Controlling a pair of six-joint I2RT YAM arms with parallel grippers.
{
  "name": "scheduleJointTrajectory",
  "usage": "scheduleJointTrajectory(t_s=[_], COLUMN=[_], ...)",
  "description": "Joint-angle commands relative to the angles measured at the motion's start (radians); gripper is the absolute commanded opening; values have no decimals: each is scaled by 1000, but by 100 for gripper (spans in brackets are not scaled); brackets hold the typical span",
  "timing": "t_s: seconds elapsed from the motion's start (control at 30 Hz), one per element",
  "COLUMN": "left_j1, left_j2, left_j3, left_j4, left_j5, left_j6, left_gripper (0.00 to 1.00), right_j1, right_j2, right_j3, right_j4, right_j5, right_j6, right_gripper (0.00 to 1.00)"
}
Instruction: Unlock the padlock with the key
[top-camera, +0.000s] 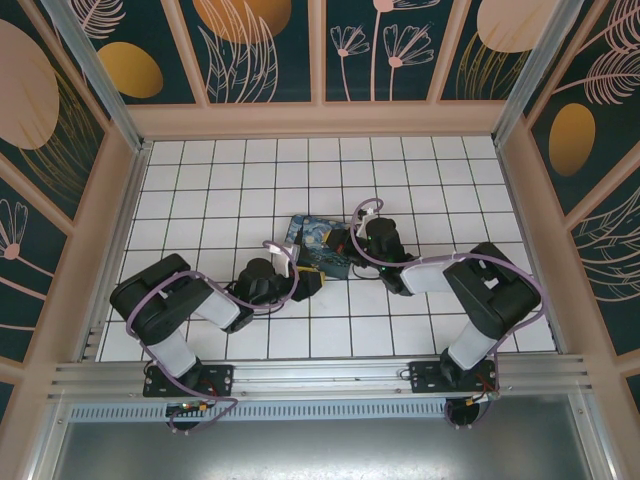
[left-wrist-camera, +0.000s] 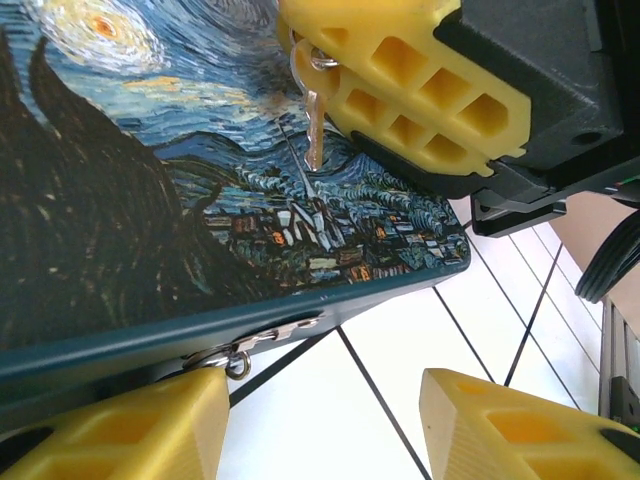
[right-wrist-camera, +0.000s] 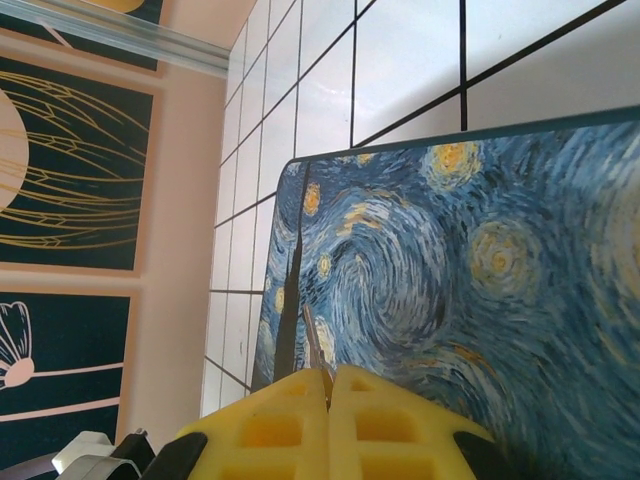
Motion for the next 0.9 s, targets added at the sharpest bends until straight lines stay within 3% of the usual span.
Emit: scheduleJointTrajectory(t_s=[0.0, 0.17, 0.47, 0.87], left_j1=[-4, -4, -4, -5], left_j2=[47, 27, -150, -44], left_j3=[8, -15, -4, 32], left_j4=[35, 15, -210, -214], left_j5=[-4, -45, -115, -107], left_j6=[-9, 2, 108, 161], left_gripper=[54, 55, 59, 59], right_j1=[-7, -4, -4, -4], right_j2=[16, 21, 29, 23], right_j3=[10, 8, 10, -2], right_j4=[50, 49, 51, 54], right_j5=[-18, -17, -19, -18], right_j6=[18, 16, 15, 19], right_gripper=[0, 0, 0, 0])
